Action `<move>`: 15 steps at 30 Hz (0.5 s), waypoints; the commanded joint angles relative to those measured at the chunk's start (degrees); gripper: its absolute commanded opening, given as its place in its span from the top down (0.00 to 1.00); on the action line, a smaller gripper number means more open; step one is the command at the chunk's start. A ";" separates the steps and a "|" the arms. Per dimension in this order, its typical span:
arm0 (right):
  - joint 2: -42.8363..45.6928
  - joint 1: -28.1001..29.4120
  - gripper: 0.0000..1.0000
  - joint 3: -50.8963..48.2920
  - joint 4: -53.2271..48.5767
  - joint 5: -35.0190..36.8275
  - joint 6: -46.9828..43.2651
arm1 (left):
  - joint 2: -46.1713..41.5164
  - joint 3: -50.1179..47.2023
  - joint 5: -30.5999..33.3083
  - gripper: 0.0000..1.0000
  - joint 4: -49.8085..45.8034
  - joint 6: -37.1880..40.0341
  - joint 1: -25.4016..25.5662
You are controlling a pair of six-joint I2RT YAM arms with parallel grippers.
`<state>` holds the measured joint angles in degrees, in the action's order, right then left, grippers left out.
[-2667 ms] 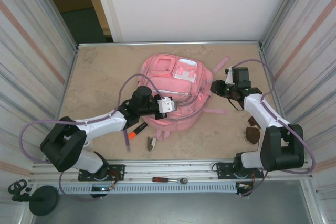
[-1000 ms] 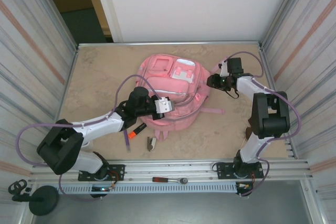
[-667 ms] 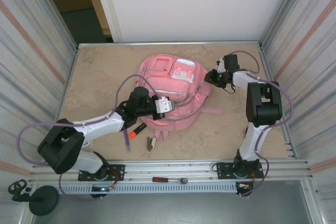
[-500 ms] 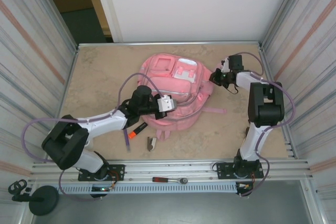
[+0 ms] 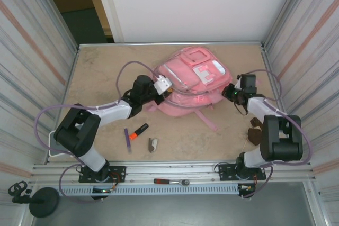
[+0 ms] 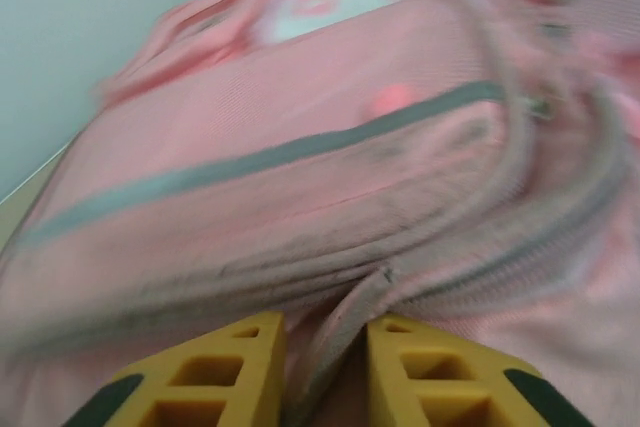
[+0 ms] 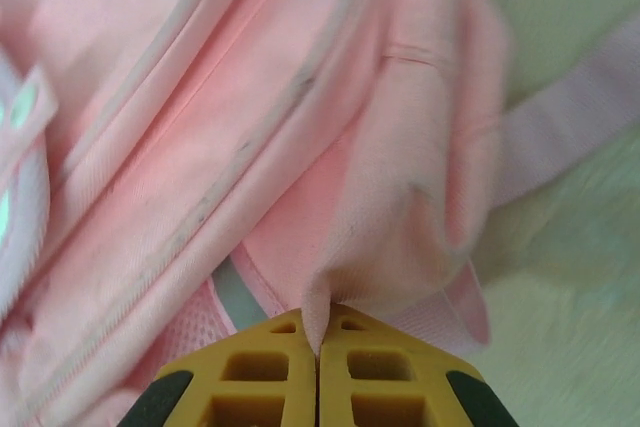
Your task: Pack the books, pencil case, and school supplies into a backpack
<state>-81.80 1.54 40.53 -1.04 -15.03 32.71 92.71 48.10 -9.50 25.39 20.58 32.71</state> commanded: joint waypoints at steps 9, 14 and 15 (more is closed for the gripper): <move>12.65 22.12 0.73 -5.61 -6.27 2.69 -0.72 | -11.10 -2.07 12.20 0.49 -14.16 -27.75 -10.20; 16.63 22.88 0.66 -3.14 -6.92 3.59 -4.89 | -18.57 -6.07 20.59 0.41 -15.55 -34.01 -1.56; 16.08 22.84 0.65 -2.85 -5.57 3.07 -5.05 | -18.63 -5.56 22.48 0.40 -16.63 -34.60 0.45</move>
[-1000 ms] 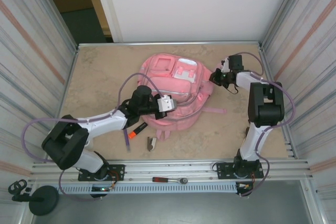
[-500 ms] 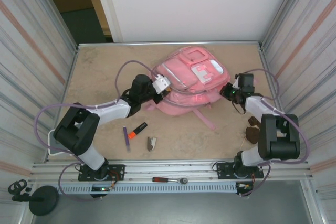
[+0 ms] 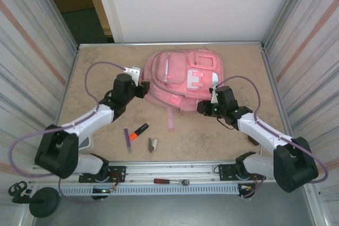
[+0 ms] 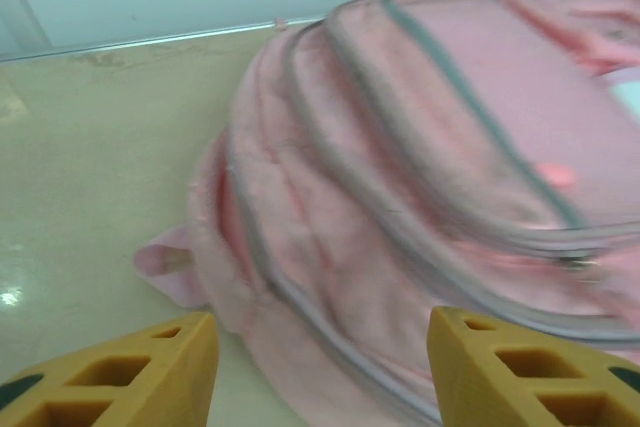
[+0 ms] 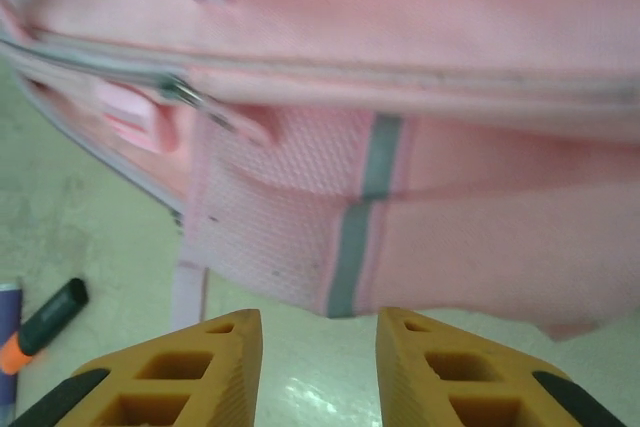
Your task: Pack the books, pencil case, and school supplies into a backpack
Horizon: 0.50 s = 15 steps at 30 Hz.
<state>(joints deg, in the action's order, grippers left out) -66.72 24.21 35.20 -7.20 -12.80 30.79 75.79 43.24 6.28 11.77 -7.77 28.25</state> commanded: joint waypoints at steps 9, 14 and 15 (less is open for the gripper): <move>-12.45 -0.04 0.52 6.11 9.77 0.62 -0.47 | 10.54 11.42 15.83 0.24 -11.82 -8.82 17.08; -15.01 0.13 0.50 5.12 11.95 0.76 -0.01 | 18.66 19.46 21.09 0.22 -15.88 -6.03 18.72; -15.27 0.10 0.50 4.98 11.87 0.69 -0.21 | 20.34 20.99 22.27 0.21 -17.16 -5.61 18.92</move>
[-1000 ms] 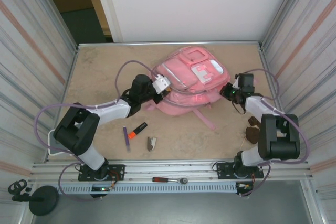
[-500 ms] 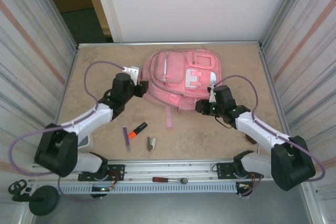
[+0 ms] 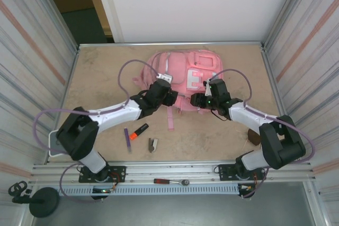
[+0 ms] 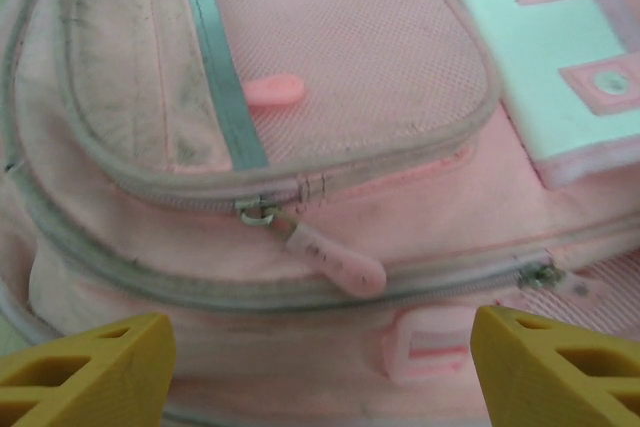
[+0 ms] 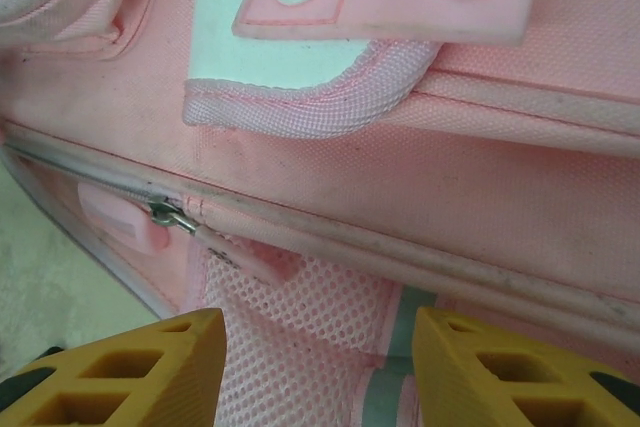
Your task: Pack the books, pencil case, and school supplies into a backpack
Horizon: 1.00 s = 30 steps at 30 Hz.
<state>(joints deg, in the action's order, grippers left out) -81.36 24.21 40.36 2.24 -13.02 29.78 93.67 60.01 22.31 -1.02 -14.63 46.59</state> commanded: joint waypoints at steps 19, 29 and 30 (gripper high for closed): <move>-0.68 -0.91 0.49 -2.31 2.78 0.54 -0.33 | 8.32 6.45 7.96 0.75 -5.28 3.12 0.79; 0.48 -1.32 0.49 -2.29 1.46 1.04 -0.49 | 8.68 6.37 5.61 0.91 -5.41 2.53 0.08; 0.78 -1.44 0.49 -2.30 1.24 1.14 -0.59 | 8.64 6.19 5.51 0.92 -5.40 2.43 0.08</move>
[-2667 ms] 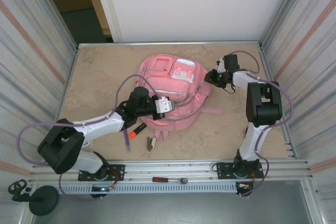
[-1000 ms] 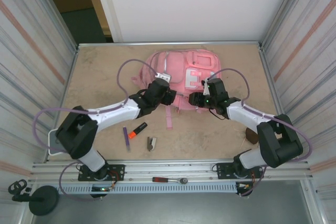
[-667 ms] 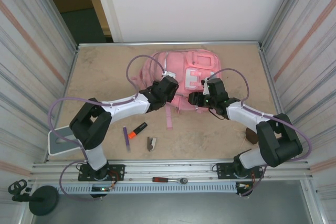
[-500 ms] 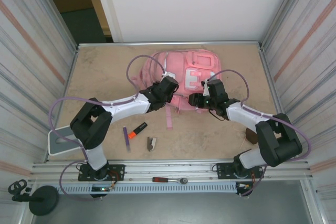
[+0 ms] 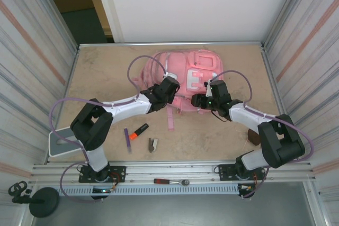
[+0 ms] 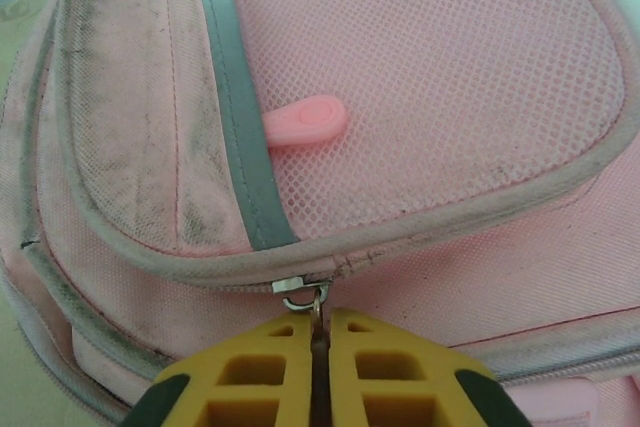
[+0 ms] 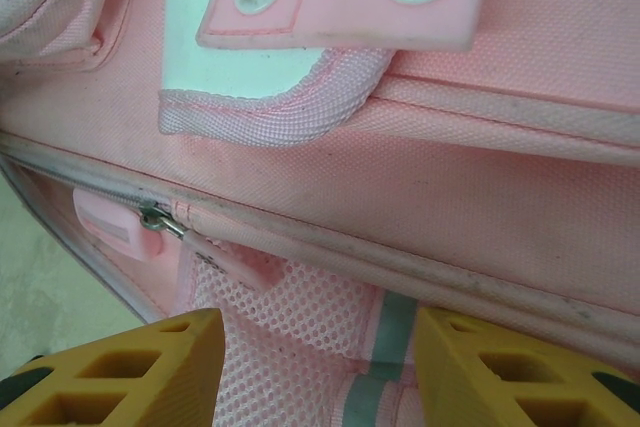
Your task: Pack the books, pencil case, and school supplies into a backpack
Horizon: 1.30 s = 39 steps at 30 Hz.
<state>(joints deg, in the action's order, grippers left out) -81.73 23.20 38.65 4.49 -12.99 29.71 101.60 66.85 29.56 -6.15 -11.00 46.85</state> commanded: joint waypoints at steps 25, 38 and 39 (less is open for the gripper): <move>-11.01 -14.42 0.57 8.98 -9.41 10.57 -0.08 | -7.98 -7.54 -5.25 1.00 -0.20 1.10 0.87; 0.05 -12.79 0.49 10.91 -16.27 3.75 -3.54 | -11.41 -8.15 -16.28 1.00 0.87 2.38 0.87; 2.05 -11.42 0.48 9.10 -15.65 2.18 -2.79 | -11.50 -8.05 -16.97 1.00 0.95 2.23 0.87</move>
<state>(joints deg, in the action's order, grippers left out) -86.21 8.69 51.24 -9.15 -7.09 26.59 93.17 59.33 16.56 -4.45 -9.02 47.42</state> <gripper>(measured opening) 0.511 0.070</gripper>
